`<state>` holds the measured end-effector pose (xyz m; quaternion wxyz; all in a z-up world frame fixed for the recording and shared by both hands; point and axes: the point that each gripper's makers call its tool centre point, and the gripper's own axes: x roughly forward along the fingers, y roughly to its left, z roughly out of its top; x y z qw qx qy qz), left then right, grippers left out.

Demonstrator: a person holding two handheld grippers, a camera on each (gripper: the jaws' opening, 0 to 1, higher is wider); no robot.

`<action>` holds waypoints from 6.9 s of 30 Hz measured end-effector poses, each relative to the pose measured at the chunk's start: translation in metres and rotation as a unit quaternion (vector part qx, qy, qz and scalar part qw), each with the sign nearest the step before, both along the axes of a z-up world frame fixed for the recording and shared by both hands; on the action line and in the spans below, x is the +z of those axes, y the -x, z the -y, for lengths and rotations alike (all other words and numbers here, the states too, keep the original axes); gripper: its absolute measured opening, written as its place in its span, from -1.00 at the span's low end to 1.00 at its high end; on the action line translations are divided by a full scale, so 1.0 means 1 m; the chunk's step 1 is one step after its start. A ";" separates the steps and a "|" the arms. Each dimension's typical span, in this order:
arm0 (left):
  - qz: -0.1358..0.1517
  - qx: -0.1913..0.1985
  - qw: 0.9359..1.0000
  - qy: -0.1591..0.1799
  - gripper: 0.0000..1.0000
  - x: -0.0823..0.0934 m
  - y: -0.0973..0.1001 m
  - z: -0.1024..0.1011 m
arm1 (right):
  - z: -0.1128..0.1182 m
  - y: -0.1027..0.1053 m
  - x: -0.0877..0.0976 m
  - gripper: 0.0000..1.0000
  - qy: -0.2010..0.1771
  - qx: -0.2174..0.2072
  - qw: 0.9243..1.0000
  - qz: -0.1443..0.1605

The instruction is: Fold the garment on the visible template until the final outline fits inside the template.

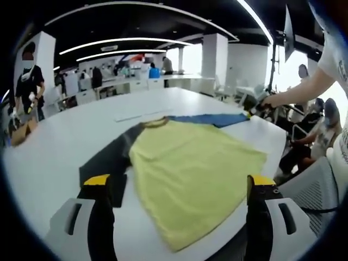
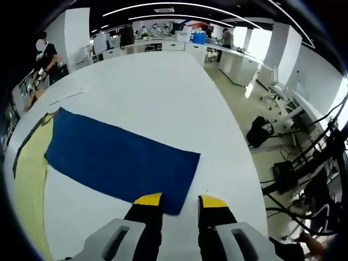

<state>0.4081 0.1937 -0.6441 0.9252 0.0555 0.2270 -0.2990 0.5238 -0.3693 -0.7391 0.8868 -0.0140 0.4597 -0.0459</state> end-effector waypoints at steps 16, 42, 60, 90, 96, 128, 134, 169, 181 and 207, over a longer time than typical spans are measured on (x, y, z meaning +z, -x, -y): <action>0.002 -0.006 1.000 0.011 0.98 0.000 0.001 0.000 | 0.007 -0.003 -0.005 -0.68 -0.040 -0.043 0.998 -0.008; 0.000 0.003 1.000 0.002 0.98 0.007 0.008 0.003 | 0.026 -0.023 -0.019 -1.00 -0.041 -0.070 0.997 -0.006; 0.003 0.008 1.000 0.003 0.98 0.008 0.009 -0.006 | 0.011 -0.006 -0.004 -1.00 -0.071 -0.095 0.993 -0.021; -0.002 0.010 1.000 0.003 0.98 0.007 0.019 -0.013 | -0.060 -0.040 0.047 -1.00 -0.085 -0.022 0.996 0.012; 0.000 0.014 1.000 0.004 0.98 0.006 0.019 -0.016 | -0.081 -0.052 0.054 -1.00 -0.085 0.006 0.996 0.019; -0.005 -0.001 1.000 0.001 0.98 0.000 0.018 -0.007 | -0.181 -0.081 0.069 -1.00 -0.102 0.109 0.988 0.034; -0.004 -0.003 1.000 -0.001 0.98 0.000 0.017 -0.007 | -0.196 -0.081 0.069 -1.00 -0.105 0.122 0.986 0.033; -0.012 -0.013 1.000 -0.006 0.98 -0.005 0.021 -0.007 | -0.297 -0.106 0.087 -1.00 -0.122 0.192 0.973 0.046; -0.013 -0.013 1.000 -0.009 0.98 -0.006 0.021 -0.008 | -0.337 -0.112 0.092 -1.00 -0.139 0.214 0.966 0.050; -0.018 -0.002 1.000 -0.010 0.97 -0.009 0.024 -0.015 | -0.405 -0.121 0.094 -1.00 -0.140 0.272 0.951 0.040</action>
